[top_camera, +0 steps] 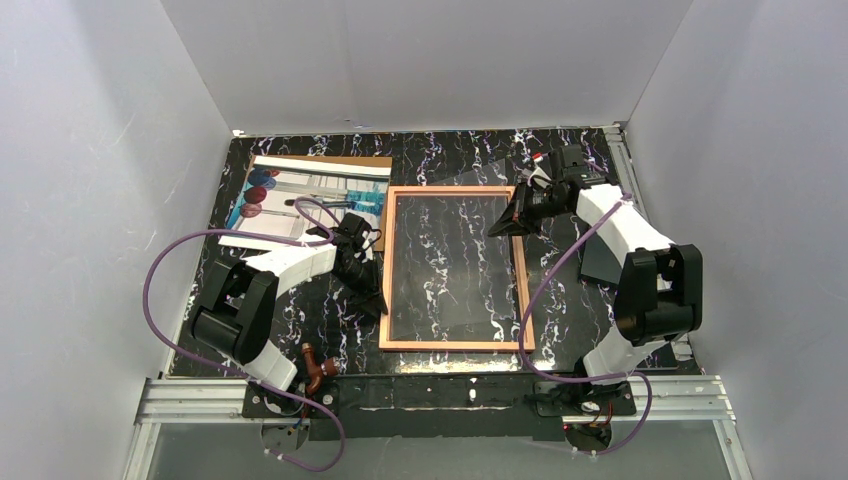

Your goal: Put the photo into the frame

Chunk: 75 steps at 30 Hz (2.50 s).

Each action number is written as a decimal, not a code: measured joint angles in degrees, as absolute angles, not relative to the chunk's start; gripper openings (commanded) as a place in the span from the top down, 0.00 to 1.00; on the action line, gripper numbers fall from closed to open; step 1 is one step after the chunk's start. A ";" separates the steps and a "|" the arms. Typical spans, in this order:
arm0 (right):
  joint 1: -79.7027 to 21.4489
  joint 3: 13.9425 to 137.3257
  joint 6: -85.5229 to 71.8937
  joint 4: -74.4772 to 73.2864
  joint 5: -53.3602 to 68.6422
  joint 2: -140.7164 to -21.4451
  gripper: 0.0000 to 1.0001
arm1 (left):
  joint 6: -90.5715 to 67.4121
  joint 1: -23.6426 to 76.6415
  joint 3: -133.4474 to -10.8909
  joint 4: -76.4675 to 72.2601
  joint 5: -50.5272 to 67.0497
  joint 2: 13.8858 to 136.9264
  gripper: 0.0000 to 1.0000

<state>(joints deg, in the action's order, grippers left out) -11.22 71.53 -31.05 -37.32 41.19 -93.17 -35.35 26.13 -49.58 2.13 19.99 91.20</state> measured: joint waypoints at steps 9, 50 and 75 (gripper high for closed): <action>-11.75 73.60 -26.22 -39.55 38.87 -95.42 0.99 | -35.11 26.22 -49.71 2.26 20.03 91.31 0.72; -15.59 73.65 -20.91 -44.77 27.94 -98.00 0.25 | -34.89 26.98 -50.41 2.42 20.08 92.25 0.73; -21.15 73.30 -20.80 -45.60 10.26 -98.85 0.22 | -34.44 28.01 -50.54 1.80 19.97 93.89 0.73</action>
